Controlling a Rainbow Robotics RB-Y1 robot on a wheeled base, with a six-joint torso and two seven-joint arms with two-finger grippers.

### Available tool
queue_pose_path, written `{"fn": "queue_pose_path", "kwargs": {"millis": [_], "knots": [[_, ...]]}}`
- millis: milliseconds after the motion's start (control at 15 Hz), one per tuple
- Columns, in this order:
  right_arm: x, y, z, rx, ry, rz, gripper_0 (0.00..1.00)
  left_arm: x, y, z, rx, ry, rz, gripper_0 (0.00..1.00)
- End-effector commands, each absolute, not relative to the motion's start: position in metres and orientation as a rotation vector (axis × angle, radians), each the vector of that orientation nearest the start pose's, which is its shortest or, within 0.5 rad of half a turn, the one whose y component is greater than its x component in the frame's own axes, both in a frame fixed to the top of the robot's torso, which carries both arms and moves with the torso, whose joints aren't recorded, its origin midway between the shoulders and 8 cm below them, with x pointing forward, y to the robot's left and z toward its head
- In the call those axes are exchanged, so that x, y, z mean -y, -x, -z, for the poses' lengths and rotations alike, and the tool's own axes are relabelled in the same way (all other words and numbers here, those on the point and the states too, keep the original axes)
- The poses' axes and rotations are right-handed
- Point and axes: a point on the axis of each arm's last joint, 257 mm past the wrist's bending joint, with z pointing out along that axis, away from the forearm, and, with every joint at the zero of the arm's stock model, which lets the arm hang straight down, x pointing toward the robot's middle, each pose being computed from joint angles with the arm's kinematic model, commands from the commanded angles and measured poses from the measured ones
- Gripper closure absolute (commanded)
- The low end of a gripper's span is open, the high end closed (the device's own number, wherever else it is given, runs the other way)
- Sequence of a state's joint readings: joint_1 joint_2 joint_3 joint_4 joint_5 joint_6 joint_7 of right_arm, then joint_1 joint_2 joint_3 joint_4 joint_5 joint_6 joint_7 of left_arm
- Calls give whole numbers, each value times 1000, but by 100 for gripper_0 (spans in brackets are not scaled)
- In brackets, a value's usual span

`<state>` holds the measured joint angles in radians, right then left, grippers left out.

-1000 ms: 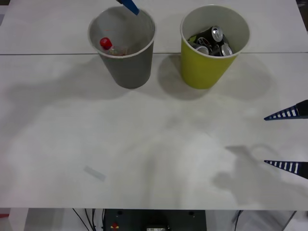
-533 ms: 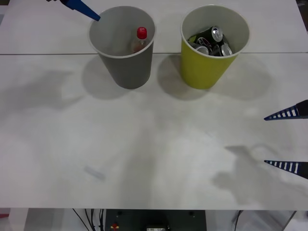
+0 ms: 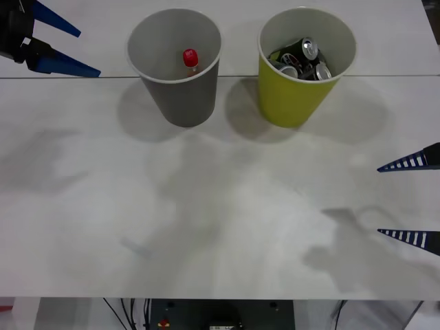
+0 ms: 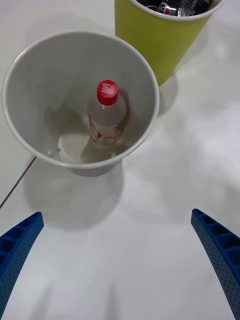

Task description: Put the can into the green bin and the plastic bottle into the gray bin

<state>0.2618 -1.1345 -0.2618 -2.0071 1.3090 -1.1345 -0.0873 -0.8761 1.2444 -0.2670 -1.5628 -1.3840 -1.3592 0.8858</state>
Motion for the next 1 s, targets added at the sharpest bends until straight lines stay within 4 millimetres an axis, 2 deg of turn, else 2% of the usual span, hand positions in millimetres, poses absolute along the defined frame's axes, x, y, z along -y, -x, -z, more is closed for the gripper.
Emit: {"fn": "queue_pose_path", "kwargs": {"millis": [67, 400, 667, 1000], "knots": [[286, -341, 167, -1596, 1634, -209, 0, -254, -468, 4, -1890, -1373, 249, 0], [286, -341, 167, -1596, 1634, -209, 0, -273, -437, 43, -1780, -1539, 181, 0], [286, -341, 167, -1596, 1634, -209, 0, -278, -421, 70, -1673, -1612, 167, 0], [286, -341, 167, -1596, 1634, -209, 0, -282, -392, 112, -1575, -1712, 138, 0]]}}
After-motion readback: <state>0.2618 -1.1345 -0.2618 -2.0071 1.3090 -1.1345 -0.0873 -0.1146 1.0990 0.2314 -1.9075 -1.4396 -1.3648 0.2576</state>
